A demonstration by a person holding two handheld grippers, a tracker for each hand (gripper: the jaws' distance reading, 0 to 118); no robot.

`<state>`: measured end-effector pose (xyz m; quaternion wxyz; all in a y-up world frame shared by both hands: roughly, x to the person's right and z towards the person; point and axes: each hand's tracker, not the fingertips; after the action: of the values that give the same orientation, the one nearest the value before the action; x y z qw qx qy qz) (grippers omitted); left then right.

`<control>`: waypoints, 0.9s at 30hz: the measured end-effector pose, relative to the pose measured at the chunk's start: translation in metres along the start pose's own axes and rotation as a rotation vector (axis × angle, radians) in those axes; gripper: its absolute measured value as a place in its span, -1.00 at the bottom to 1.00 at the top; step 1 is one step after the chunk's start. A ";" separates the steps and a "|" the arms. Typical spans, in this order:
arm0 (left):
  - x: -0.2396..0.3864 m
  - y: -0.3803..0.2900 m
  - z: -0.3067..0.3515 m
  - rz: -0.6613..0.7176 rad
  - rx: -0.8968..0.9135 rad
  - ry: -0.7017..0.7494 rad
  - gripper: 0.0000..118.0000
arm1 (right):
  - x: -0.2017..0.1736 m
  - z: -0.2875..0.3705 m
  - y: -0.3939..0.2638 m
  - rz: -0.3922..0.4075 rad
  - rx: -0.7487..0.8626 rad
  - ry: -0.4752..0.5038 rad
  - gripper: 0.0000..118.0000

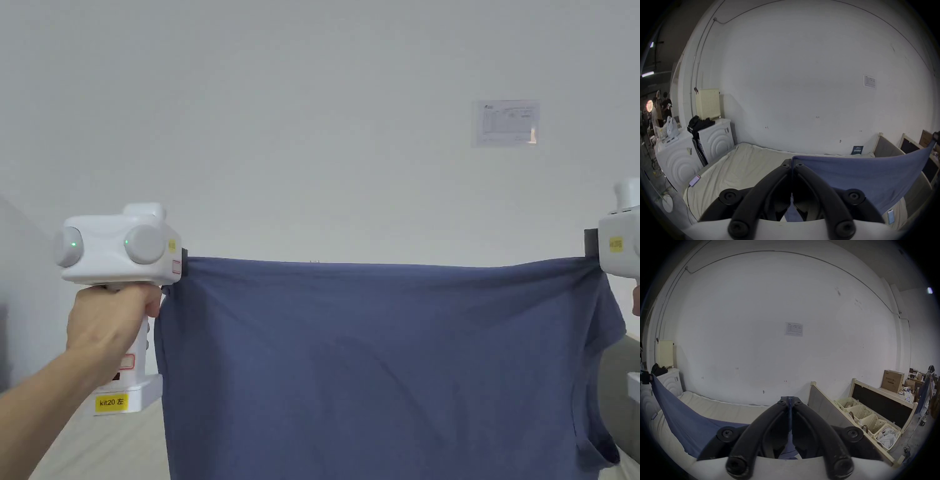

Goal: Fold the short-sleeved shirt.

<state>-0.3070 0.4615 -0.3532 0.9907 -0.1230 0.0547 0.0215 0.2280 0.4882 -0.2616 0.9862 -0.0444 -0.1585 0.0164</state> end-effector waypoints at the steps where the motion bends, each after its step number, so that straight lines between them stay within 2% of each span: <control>1: 0.001 0.004 -0.003 -0.016 -0.001 0.007 -1.00 | 0.000 -0.004 0.002 -0.011 0.002 0.005 -0.98; 3: 0.001 0.013 -0.010 0.001 0.006 0.000 -1.00 | -0.001 -0.018 0.010 -0.017 -0.001 0.002 -0.98; 9: 0.003 0.036 -0.042 0.007 0.028 0.042 -1.00 | -0.028 -0.048 0.036 0.069 0.037 -0.006 -0.98; 15: 0.001 0.051 -0.090 0.031 0.025 0.046 -1.00 | -0.055 -0.088 0.053 0.109 0.053 -0.021 -0.98; 16: 0.001 0.052 -0.098 0.067 0.016 0.023 -1.00 | -0.059 -0.095 0.056 0.113 0.048 -0.026 -0.98; 22: 0.017 0.062 -0.135 -0.024 0.045 0.100 -1.00 | -0.079 -0.143 0.064 0.141 0.053 -0.034 -0.98; 24: 0.020 0.063 -0.150 -0.017 0.039 0.104 -1.00 | -0.087 -0.158 0.062 0.164 0.049 -0.045 -0.98; 27: 0.024 0.059 -0.170 -0.007 0.034 0.127 -1.00 | -0.093 -0.178 0.056 0.153 0.036 -0.044 -0.98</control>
<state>-0.3037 0.4779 -0.5344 0.9872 -0.1072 0.1176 0.0090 0.1945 0.5247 -0.4642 0.9790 -0.0382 -0.1761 0.0957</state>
